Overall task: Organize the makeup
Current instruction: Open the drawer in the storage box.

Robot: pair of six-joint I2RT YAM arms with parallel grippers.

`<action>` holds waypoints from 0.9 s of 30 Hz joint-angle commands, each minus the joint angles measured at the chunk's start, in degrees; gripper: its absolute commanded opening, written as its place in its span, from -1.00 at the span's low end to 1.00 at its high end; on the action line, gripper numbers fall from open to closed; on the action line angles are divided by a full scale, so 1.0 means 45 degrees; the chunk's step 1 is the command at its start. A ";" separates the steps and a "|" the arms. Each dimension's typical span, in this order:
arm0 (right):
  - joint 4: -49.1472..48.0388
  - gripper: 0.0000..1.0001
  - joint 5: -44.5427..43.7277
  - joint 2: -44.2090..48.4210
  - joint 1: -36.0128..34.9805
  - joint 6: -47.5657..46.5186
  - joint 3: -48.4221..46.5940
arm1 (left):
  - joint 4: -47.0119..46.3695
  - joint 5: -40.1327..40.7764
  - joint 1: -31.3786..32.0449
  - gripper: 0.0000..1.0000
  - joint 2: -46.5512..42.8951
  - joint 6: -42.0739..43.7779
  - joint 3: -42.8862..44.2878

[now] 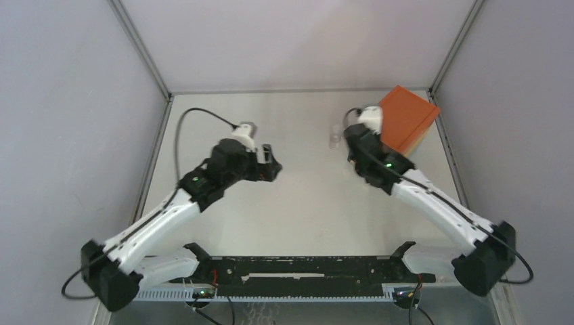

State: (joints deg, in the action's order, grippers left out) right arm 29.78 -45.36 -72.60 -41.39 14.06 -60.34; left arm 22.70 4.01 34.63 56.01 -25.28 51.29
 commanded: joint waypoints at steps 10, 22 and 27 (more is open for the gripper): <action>0.2335 -0.10 0.8219 0.1914 0.7445 0.2374 -0.1316 | -0.5830 -0.3994 0.3245 0.78 0.9367 -0.5852 0.3668; 0.2060 -0.08 0.8875 0.2214 0.9439 0.2575 -0.1338 | -1.3024 -0.1522 0.4700 0.71 1.3597 -1.2954 0.3858; 0.1862 -0.08 0.8958 0.2385 0.9599 0.2834 -0.1343 | -1.3223 -0.1025 0.5211 0.58 1.4844 -1.4075 0.4836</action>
State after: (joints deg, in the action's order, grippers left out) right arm 38.65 -4.89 -63.61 1.02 25.15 -65.54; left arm -29.41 -4.56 56.49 119.77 -80.68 67.35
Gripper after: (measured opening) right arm 0.458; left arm 0.810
